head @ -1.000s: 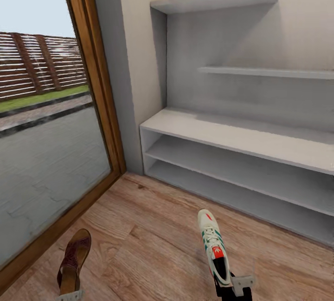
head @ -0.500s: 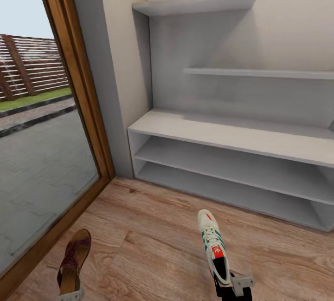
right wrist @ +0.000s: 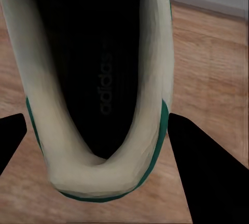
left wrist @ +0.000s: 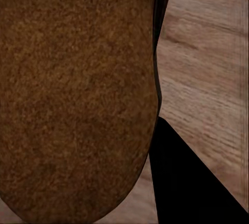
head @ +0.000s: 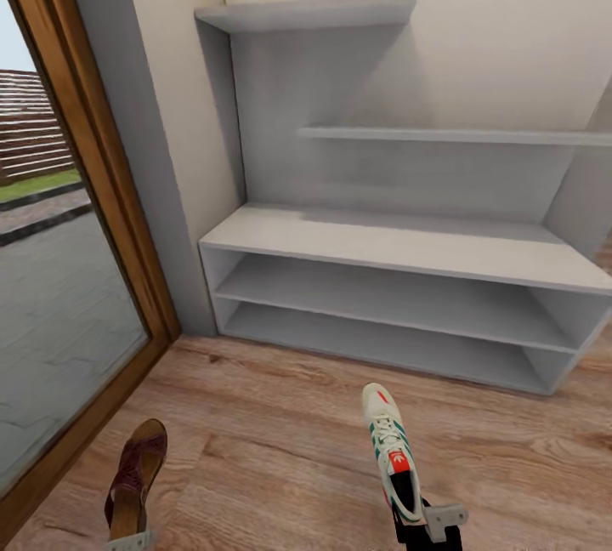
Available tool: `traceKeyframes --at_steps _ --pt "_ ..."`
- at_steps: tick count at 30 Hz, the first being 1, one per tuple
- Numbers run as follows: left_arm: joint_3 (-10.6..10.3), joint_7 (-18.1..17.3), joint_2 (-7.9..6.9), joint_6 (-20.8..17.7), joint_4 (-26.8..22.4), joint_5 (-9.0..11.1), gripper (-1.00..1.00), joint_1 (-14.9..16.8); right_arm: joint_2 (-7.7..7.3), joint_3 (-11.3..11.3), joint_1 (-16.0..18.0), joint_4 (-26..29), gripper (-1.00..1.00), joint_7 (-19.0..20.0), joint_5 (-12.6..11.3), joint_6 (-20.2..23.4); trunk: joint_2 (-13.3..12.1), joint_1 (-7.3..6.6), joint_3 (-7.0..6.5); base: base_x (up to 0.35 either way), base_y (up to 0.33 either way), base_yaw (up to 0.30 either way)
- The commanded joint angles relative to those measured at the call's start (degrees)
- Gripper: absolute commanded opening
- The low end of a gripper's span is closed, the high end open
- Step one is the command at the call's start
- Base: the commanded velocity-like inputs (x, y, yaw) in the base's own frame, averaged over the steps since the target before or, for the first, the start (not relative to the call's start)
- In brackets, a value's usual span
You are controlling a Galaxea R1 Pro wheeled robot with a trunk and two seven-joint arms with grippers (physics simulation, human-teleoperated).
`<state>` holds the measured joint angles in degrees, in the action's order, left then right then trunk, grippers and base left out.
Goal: Pick up the two gym shoes and the two sandals from the corridor floor and place them onto the hallstand (shoe rack) in the corridor, making sure they are on the rack and not on the floor. Arrange them so the two gym shoes are next to each other and the two sandals are next to each other.
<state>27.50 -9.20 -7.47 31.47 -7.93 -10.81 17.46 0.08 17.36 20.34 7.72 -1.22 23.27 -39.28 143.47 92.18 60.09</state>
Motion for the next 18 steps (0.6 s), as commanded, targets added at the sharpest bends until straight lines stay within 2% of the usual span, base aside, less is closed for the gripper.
traceKeyframes --at_steps 1,18 --pt "0.54 -0.21 0.0 0.17 0.02 -0.61 -1.0 0.03 0.01 0.41 0.05 -0.07 -1.0 -0.05 0.55 -0.18 0.02 -0.01 0.01 0.0 0.0 -0.25" --pt "0.59 -0.2 -0.07 0.17 0.02 -0.61 -1.0 0.03 0.01 0.42 0.05 -0.07 -1.0 -0.01 0.53 -0.18 0.02 -0.01 -0.56 0.0 0.0 -0.25"
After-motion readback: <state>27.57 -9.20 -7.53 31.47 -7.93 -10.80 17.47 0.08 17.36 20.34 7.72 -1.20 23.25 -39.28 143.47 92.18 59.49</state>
